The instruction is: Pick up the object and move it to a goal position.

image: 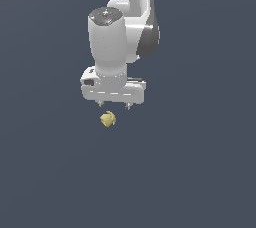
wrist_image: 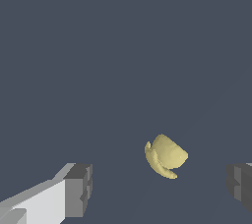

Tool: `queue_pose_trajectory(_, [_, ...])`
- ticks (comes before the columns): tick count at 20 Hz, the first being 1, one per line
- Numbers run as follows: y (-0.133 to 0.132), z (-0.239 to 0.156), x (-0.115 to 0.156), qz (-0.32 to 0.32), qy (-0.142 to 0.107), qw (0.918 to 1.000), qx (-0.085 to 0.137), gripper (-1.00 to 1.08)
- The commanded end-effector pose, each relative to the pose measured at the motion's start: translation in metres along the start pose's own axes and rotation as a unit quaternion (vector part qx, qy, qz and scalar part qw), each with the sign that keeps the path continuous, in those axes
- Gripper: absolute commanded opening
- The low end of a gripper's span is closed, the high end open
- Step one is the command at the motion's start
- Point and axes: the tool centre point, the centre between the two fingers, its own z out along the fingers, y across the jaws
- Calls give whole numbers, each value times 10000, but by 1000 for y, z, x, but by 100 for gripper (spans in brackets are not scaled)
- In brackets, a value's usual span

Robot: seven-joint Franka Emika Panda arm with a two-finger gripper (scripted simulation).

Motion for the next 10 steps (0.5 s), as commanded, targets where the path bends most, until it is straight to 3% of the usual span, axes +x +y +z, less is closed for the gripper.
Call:
queue_pose_trajectory(1, [2, 8, -3, 203, -32, 9998, 6, 100])
queue_pose_trajectory(6, [10, 31, -10, 787, -116, 9968, 13, 100])
queue_pose_trajectory(10, [18, 55, -20, 1403, -201, 9899, 3, 100])
